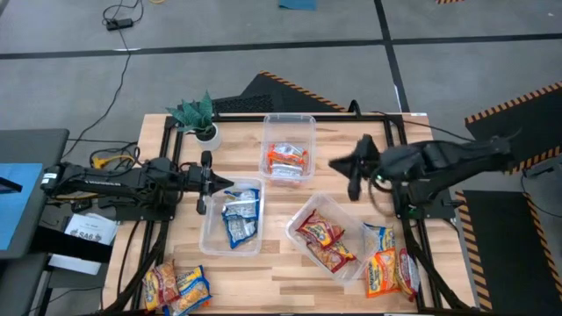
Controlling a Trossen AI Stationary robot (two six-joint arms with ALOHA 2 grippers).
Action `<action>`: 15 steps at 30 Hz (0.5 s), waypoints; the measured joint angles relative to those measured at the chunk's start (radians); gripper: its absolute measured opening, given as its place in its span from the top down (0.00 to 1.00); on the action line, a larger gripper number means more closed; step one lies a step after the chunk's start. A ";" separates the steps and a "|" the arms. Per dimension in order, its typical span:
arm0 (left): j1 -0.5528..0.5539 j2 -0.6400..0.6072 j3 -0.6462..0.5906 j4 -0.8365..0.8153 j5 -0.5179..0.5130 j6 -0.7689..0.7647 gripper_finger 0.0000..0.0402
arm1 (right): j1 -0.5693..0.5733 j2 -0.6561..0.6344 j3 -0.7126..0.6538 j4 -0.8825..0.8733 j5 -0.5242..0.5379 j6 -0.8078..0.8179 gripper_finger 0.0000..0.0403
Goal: Sort Maruchan noodles
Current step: Put the red noodle pack in the bottom right transparent bin
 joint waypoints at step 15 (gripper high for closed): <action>0.000 0.000 0.000 0.006 -0.043 0.062 1.00 | 0.372 0.234 0.439 -0.997 -0.293 0.980 0.66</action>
